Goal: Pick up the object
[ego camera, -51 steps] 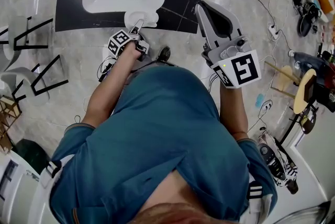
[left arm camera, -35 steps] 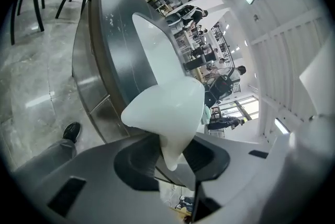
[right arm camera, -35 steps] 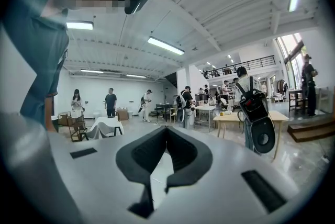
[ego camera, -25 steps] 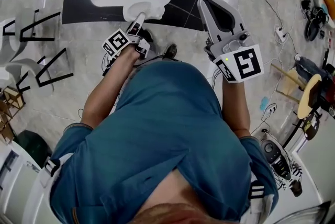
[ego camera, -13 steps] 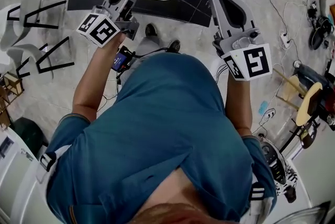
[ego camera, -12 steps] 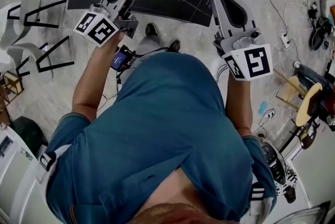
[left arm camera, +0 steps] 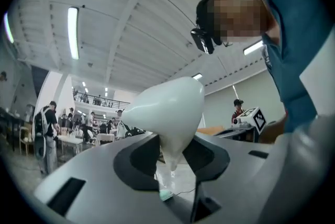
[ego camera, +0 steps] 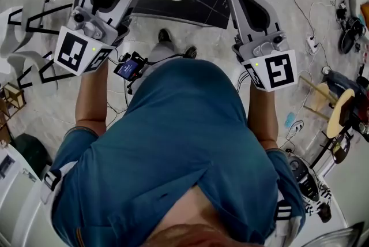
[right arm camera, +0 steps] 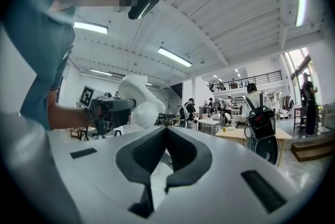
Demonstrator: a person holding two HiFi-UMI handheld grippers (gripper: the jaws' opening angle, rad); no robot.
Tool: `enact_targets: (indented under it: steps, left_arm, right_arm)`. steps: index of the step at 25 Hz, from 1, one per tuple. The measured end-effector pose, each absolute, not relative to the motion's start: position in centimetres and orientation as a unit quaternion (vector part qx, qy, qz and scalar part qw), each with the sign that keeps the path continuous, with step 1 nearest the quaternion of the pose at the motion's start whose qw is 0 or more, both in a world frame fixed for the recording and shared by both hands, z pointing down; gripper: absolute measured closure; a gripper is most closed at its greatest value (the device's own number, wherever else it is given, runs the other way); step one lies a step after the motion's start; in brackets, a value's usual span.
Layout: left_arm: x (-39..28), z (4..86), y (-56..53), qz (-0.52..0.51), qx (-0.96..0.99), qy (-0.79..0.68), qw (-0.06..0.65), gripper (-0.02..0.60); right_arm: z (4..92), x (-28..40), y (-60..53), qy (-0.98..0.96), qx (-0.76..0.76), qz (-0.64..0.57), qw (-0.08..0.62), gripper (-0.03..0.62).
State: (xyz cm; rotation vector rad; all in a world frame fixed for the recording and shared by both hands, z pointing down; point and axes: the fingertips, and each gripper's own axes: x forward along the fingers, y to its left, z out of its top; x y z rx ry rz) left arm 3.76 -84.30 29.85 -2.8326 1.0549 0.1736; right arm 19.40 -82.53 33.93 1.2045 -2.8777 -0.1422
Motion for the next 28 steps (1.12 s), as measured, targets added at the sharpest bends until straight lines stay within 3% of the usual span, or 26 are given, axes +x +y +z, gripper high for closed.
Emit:
enact_targets:
  steps: [8,28]
  left_arm:
    - [5.2,30.3,-82.3,-0.046,-0.926,0.336,0.165,0.453]
    - [6.1,32.8,-81.8,-0.071,-0.934,0.309,0.162,0.453]
  right_arm:
    - [33.3,19.2,-81.4,-0.915,0.397,-0.066,0.027,0.580]
    - [34.0,19.0,-81.2,-0.912,0.403,-0.074,0.033,0.582]
